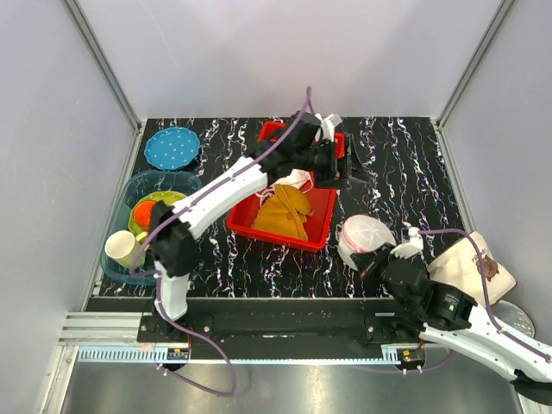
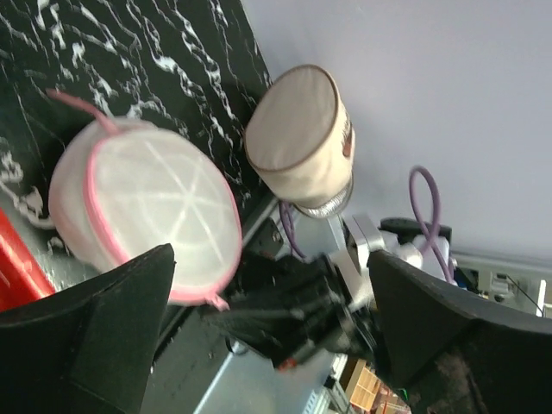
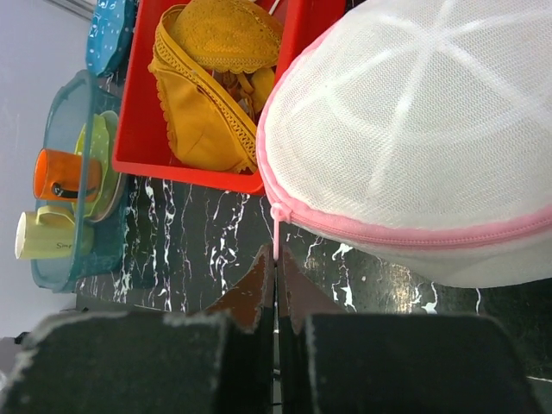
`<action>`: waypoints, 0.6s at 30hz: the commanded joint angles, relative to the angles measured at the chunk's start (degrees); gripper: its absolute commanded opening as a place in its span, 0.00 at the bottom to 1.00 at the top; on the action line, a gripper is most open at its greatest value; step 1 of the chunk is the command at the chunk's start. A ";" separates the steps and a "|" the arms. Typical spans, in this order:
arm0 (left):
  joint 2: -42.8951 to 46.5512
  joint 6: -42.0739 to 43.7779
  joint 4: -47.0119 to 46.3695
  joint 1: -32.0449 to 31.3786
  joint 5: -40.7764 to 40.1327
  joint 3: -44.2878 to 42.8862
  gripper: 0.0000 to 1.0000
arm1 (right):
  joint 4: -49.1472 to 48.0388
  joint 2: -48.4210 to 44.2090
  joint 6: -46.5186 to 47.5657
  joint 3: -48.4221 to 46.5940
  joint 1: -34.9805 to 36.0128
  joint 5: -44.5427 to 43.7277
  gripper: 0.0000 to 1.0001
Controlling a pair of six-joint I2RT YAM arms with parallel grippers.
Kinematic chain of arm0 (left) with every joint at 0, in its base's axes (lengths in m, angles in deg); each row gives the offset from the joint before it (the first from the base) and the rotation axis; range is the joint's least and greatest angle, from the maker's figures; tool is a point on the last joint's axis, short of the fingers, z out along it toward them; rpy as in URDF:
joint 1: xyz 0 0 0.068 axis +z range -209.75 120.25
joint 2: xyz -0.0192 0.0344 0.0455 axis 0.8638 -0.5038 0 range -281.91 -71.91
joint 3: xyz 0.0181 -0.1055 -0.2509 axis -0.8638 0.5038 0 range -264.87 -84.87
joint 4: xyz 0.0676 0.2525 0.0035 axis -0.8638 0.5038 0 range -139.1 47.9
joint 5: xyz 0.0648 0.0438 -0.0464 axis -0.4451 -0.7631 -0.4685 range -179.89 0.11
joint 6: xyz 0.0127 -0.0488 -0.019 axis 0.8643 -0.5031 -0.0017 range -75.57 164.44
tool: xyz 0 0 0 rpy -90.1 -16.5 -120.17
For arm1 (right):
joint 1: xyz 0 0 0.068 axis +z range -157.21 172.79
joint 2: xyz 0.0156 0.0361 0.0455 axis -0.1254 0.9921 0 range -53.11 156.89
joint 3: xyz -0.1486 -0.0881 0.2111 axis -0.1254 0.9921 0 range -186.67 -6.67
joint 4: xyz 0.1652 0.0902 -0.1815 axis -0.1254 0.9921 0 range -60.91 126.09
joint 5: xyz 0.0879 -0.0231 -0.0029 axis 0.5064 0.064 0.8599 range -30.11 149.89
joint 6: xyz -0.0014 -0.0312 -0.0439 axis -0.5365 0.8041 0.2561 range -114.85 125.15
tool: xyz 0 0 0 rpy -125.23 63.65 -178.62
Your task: Unzip the laundry bag and remove the bra
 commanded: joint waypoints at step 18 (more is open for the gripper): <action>5.79 -12.82 -10.10 -6.26 2.66 24.60 0.93 | -4.85 7.47 1.07 -2.59 0.15 -1.55 0.00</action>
